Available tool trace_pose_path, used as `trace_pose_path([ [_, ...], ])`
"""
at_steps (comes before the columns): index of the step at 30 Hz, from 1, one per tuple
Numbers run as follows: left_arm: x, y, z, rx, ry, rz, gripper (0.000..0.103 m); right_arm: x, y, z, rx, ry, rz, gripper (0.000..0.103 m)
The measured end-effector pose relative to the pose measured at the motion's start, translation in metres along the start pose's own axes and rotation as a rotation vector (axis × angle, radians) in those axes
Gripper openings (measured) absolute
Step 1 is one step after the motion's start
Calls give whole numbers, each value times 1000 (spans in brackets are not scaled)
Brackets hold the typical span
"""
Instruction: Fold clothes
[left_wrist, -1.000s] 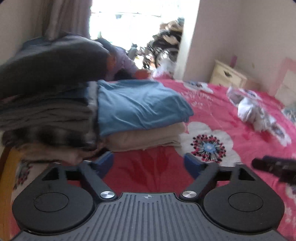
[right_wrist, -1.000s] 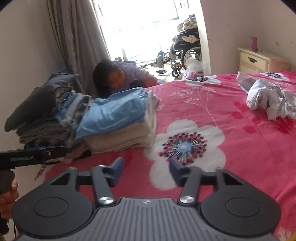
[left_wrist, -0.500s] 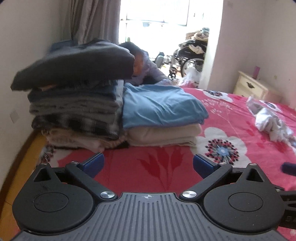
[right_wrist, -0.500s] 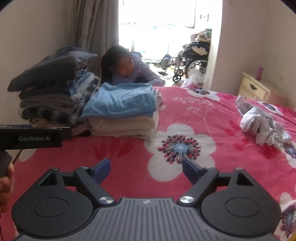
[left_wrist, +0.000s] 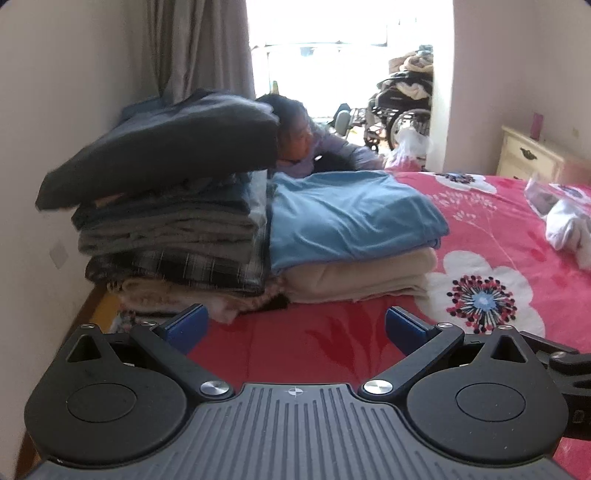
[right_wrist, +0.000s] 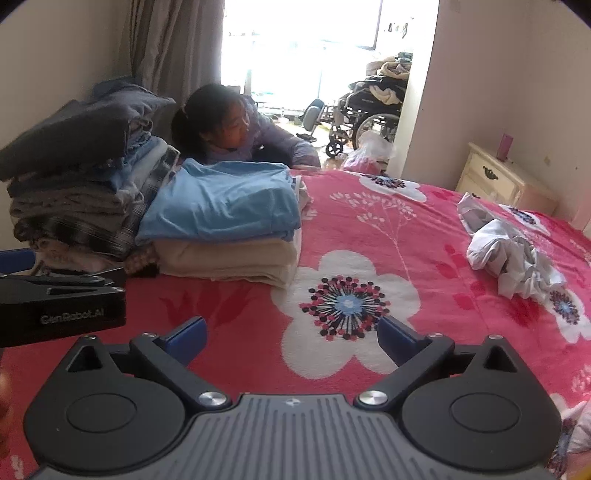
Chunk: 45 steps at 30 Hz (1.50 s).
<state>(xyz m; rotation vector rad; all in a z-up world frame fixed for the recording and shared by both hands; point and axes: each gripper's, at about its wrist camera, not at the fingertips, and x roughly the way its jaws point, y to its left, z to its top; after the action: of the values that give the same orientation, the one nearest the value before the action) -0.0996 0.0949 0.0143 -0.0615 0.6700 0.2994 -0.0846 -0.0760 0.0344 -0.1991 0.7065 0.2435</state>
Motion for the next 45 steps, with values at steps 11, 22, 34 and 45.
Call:
trace_pose_path([
  [11, 6, 13, -2, -80, 75, 34, 103, -1, 6, 2, 18, 12, 5, 102],
  [22, 10, 14, -5, -64, 77, 48, 103, 8, 15, -2, 16, 28, 8, 102],
  [34, 11, 14, -6, -58, 78, 59, 103, 11, 19, -4, 8, 32, 6, 102],
  [45, 10, 14, -7, -50, 76, 65, 103, 10, 19, -3, 4, 26, -1, 102],
])
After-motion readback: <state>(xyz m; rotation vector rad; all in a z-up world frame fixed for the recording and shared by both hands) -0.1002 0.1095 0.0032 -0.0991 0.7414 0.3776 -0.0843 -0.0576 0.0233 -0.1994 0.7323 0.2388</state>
